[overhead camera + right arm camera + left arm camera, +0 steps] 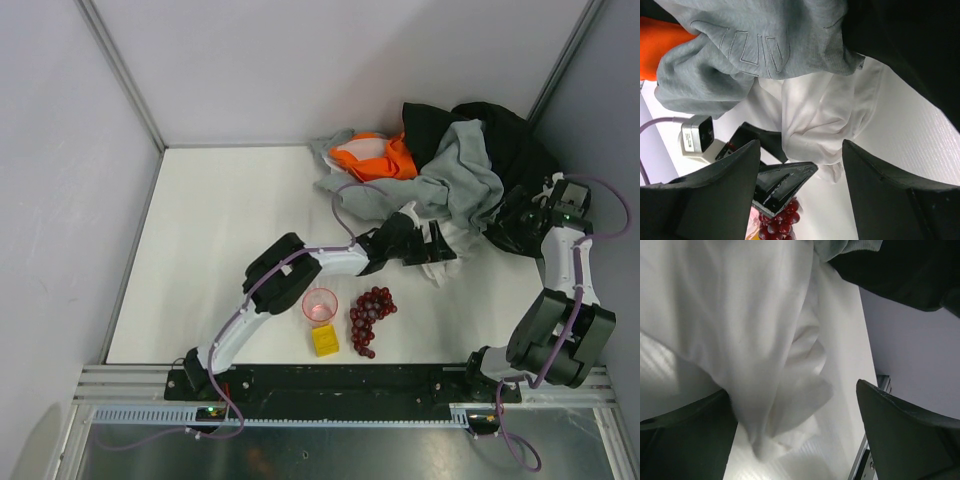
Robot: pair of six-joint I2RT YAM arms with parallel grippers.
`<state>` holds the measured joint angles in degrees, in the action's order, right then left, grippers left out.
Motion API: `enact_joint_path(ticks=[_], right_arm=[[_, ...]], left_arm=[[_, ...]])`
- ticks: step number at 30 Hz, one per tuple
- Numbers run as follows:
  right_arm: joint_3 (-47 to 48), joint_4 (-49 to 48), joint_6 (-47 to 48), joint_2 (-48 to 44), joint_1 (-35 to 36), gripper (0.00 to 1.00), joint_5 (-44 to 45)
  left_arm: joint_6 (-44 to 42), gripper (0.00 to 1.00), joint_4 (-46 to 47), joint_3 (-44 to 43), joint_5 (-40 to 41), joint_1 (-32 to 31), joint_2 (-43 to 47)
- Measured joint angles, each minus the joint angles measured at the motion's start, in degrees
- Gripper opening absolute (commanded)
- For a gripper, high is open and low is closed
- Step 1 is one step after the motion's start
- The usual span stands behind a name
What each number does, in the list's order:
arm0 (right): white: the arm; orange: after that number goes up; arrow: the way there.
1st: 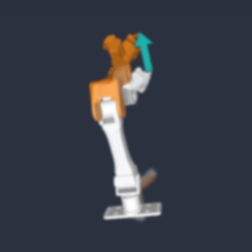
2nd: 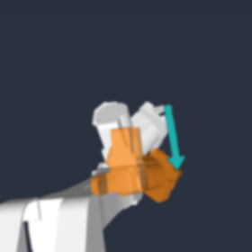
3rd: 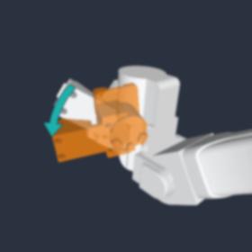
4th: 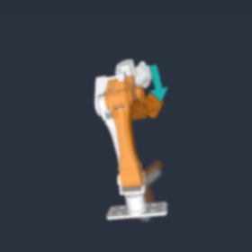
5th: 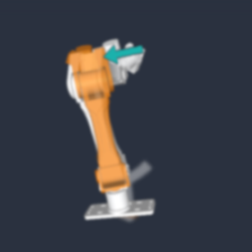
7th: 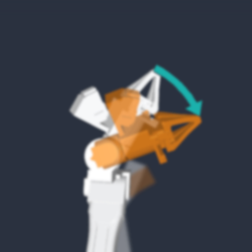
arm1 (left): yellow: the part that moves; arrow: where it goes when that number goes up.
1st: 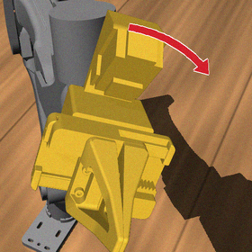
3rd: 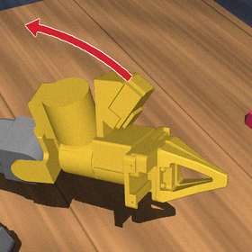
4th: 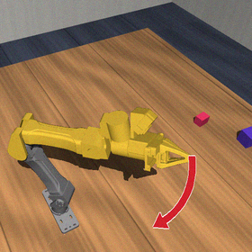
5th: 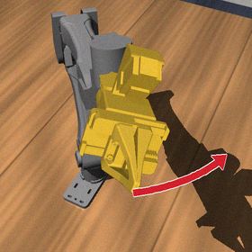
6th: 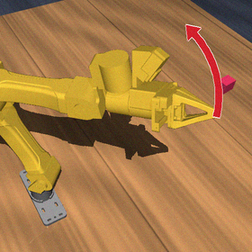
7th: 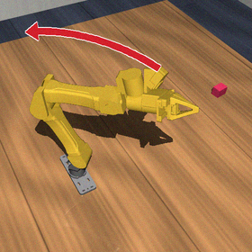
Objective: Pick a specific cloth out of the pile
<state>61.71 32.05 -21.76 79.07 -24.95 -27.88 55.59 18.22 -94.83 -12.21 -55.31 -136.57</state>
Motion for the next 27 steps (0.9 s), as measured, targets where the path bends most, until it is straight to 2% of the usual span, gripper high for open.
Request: enact_joint_path(ticks=[3,10,15,19,27], right_arm=[[0.00,0.11,0.00,0.00,0.94,0.71,0.00],[0.00,0.33,0.02,0.00,3.52,0.71,0.00],[0.00,0.24,0.00,0.42,5.84,0.71,-0.15],[0.00,-0.48,-0.04,2.67,8.57,0.71,-1.44],[0.00,-5.42,-1.33,10.27,14.45,0.69,-6.51]], left_arm=[[0.63,0.88,-0.66,-3.74,-0.63,0.00,-2.40],[1.25,0.37,-2.62,-7.85,-1.88,0.20,-5.95],[0.42,0.07,-3.67,-7.48,-2.10,0.61,-6.01],[-0.22,0.01,-2.34,-4.28,-2.03,1.07,-4.92],[-2.69,0.01,-2.49,4.20,-0.35,1.97,1.86]])
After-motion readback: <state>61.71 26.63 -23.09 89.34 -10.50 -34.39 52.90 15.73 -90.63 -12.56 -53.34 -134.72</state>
